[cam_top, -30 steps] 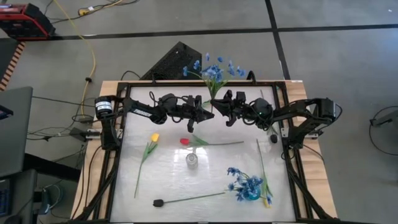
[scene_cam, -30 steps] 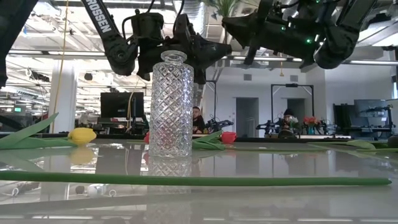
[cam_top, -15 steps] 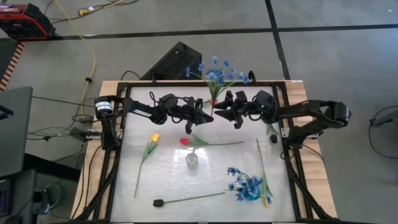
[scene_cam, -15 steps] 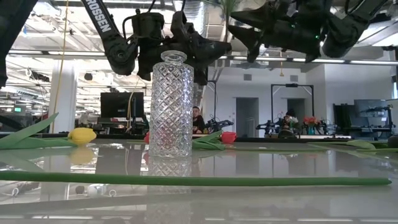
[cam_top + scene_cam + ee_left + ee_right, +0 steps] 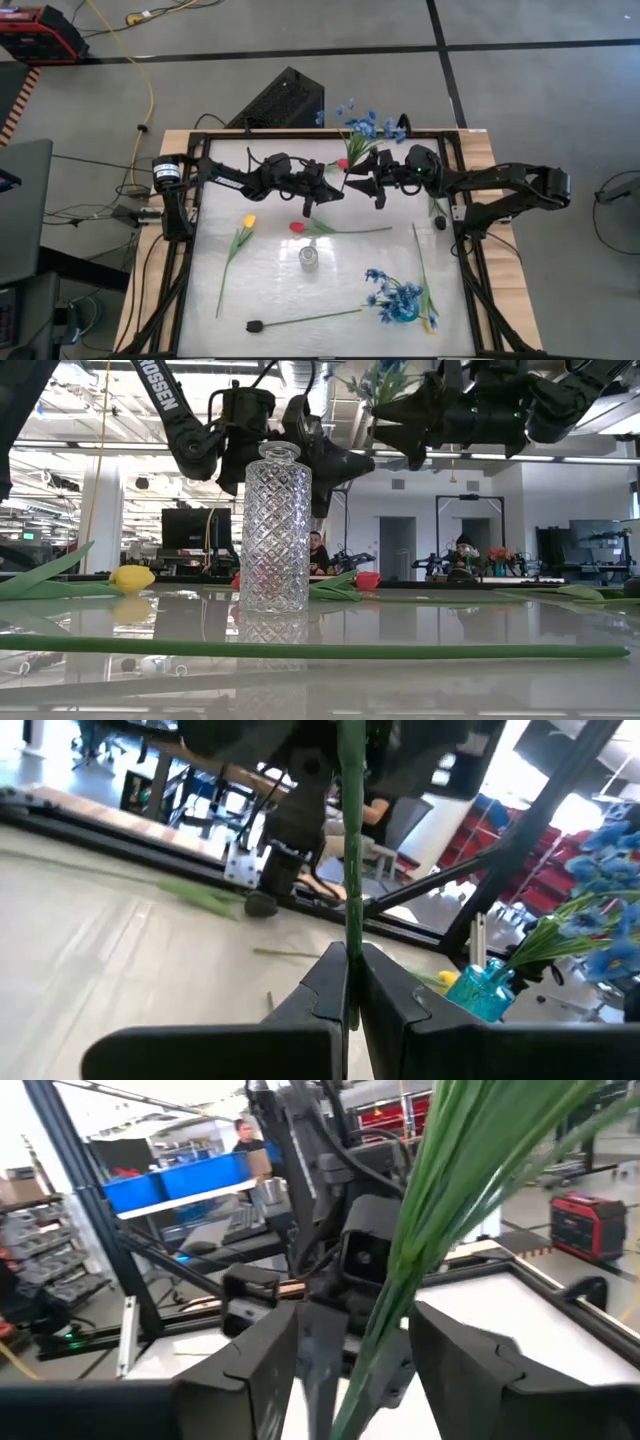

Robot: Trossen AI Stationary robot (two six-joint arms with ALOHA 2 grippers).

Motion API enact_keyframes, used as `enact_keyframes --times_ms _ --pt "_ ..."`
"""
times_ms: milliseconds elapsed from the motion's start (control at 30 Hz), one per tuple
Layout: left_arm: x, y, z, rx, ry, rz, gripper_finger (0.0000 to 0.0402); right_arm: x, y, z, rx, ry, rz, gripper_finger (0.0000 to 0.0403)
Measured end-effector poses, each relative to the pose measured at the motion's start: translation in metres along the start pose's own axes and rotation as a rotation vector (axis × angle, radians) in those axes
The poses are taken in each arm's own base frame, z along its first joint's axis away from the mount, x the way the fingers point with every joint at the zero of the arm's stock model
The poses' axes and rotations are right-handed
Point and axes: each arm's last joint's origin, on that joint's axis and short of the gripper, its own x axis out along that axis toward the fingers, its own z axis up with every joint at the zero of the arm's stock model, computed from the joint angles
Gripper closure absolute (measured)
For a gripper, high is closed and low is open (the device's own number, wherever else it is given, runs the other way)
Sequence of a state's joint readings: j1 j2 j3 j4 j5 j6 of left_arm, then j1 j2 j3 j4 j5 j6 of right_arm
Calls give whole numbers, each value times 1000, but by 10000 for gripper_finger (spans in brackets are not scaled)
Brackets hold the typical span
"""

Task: Sort flowers into vase by color
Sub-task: Put the blue flowers into the blue vase

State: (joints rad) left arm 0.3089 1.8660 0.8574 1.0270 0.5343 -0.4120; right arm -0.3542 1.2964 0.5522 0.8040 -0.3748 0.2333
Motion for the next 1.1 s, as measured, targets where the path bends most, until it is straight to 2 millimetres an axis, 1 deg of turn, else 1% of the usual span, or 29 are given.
enact_keyframes --times_ms 133,233,333,467,500,600,800,867,967,1100 --pt "1 0 -3 -6 6 43 401 0 -1 0 -3 -6 -39 209" --pt "1 1 -3 -8 5 51 401 0 -2 -1 0 6 -45 235" --pt "1 1 -3 -7 5 52 401 0 -2 -3 6 25 -52 280" --pt "1 1 -3 -5 5 58 392 0 -2 -4 -2 33 -49 367" --pt "1 1 -3 -6 8 56 385 0 -2 -4 6 30 -49 373" --pt "1 0 -4 -3 15 43 358 -1 -2 -3 56 32 -51 373" --pt "-6 6 2 -18 61 -70 293 2 8 -4 160 35 -18 373" --pt "-11 8 6 -41 71 -94 276 1 15 -3 190 44 2 373" --pt "-19 11 6 -69 90 -120 259 -4 27 2 208 66 15 373" --pt "-36 7 6 -44 81 -100 254 -22 48 12 184 85 -96 373"
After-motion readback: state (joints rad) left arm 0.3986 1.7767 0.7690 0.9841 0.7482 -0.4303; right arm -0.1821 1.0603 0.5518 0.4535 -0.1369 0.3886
